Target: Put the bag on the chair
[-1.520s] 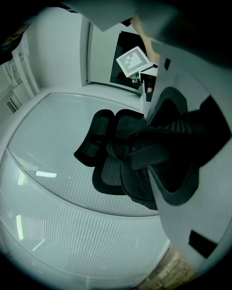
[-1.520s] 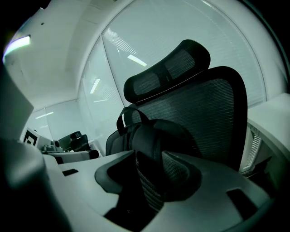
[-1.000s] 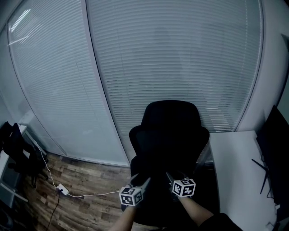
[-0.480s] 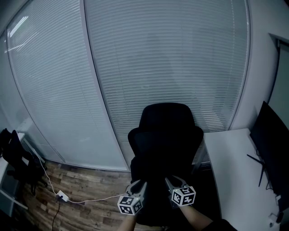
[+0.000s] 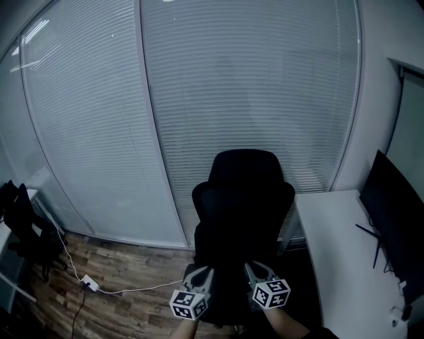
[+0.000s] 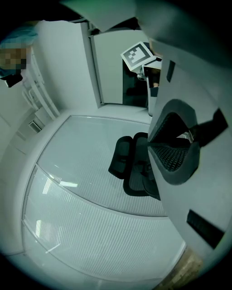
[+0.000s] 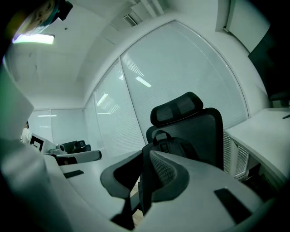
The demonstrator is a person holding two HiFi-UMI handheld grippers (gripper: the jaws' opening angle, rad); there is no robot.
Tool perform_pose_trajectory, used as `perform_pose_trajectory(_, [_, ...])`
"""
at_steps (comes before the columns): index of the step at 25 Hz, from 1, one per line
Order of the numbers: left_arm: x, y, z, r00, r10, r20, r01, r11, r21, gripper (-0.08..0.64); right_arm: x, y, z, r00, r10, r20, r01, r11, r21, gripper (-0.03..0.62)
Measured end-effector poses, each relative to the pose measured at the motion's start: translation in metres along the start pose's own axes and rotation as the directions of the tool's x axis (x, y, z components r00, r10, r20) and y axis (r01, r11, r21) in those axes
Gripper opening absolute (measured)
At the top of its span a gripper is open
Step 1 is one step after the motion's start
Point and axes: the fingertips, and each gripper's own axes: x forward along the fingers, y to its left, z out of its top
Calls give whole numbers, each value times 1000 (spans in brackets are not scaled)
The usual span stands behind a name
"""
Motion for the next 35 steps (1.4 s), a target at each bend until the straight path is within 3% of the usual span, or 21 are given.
perform_pose_trajectory(24, [-168,-54,-10,998,-62,0,62,998,8,23,-136,102,-32,999,-3,45,2,999,36,67])
perform_pose_trajectory(35, [-189,-73,-8,998,-57,27,56,998,15,20,-166,111,-49,1000,0,26,-1,999,52,64])
